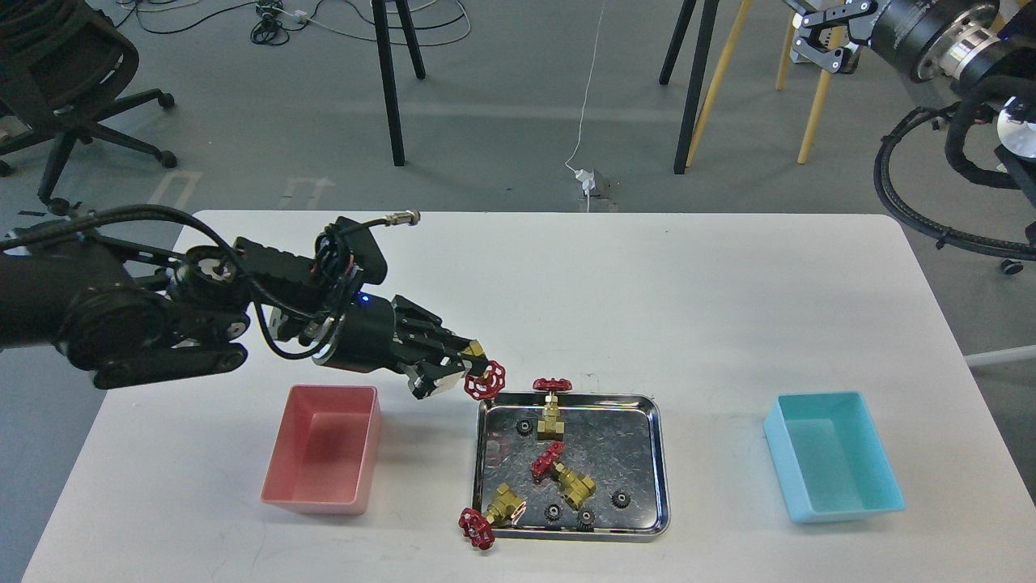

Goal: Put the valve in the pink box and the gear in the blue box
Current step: 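Carry the valve to the pink box and lower it in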

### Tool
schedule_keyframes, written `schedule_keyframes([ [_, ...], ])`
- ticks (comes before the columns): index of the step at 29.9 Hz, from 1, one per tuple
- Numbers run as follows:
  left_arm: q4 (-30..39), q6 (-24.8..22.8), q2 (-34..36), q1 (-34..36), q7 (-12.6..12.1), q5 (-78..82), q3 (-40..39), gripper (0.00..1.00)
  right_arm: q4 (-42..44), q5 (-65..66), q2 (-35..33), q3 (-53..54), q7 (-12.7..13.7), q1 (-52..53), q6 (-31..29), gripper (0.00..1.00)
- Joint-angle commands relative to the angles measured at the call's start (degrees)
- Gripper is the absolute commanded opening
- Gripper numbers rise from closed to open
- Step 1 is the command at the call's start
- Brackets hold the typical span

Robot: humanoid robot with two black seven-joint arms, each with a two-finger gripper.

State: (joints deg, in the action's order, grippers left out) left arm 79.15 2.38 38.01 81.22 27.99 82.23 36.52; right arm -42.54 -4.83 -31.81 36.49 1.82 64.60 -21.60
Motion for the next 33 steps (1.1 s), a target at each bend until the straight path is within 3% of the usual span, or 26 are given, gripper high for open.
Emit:
schedule_keyframes([
  [1,6.18,-0.01,11.1,0.69,0.01,6.52,-0.48,0.12,0.0,0.0,0.0,0.16,0.02,-0.17,-0.02,1.0],
  [5,7.34,-0.01,19.19,-0.62,0.01,13.2,-0.66,0.12,0.0,0.0,0.17,0.25,-0.06,-0.26,-0.02,1.0],
  [9,7.25,-0.01,22.19,-4.49,0.01,16.46,-1.1,0.12,0.0,0.0,0.7,0.34,-0.06,-0.26,0.07,1.0],
  [33,-1.27,-0.01,14.64,-13.11,0.01,16.82,-2.16,0.12,-0.18,0.0,-0.09,0.34,-0.07,-1.05,-0.2,1.0],
])
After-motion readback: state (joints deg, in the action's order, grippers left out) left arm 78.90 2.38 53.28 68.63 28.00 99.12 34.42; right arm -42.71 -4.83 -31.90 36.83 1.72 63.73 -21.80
